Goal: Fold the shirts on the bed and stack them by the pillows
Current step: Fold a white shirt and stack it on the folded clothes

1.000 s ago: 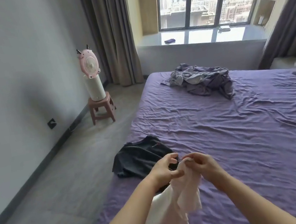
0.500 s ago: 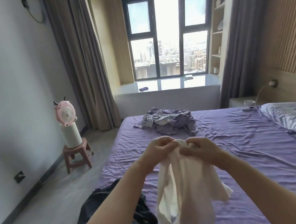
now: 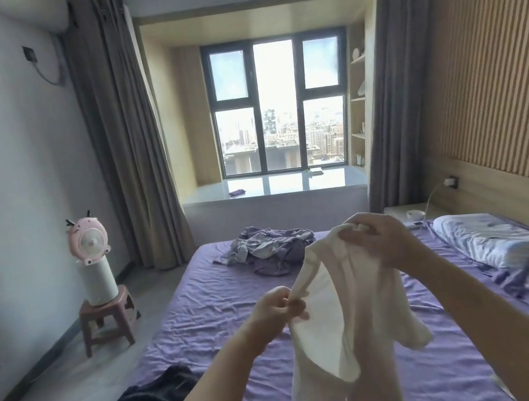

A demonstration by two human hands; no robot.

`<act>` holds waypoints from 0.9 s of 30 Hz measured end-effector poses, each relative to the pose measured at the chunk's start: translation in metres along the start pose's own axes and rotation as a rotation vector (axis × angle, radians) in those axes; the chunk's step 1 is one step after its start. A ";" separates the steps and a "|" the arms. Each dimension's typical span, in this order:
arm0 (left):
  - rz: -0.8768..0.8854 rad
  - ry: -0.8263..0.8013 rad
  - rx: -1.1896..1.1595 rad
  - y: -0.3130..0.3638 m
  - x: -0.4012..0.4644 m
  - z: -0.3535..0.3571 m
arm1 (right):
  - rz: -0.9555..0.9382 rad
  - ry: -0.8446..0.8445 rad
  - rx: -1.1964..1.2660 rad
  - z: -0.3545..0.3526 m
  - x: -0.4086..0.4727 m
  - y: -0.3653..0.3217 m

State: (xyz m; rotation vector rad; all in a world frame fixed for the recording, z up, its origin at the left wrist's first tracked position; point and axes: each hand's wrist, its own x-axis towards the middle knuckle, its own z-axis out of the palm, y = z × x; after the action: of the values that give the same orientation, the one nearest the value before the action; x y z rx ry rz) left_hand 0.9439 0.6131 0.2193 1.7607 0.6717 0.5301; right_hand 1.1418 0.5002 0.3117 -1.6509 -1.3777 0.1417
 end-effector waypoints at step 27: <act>0.126 -0.004 0.066 0.031 -0.052 -0.091 | 0.348 -0.259 0.095 0.001 -0.070 -0.051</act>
State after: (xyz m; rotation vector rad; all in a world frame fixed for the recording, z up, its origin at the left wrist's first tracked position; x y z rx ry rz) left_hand 0.8516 0.6351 0.2728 1.8742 0.5834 0.5963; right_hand 1.0798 0.4399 0.3154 -1.8261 -1.2352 0.6326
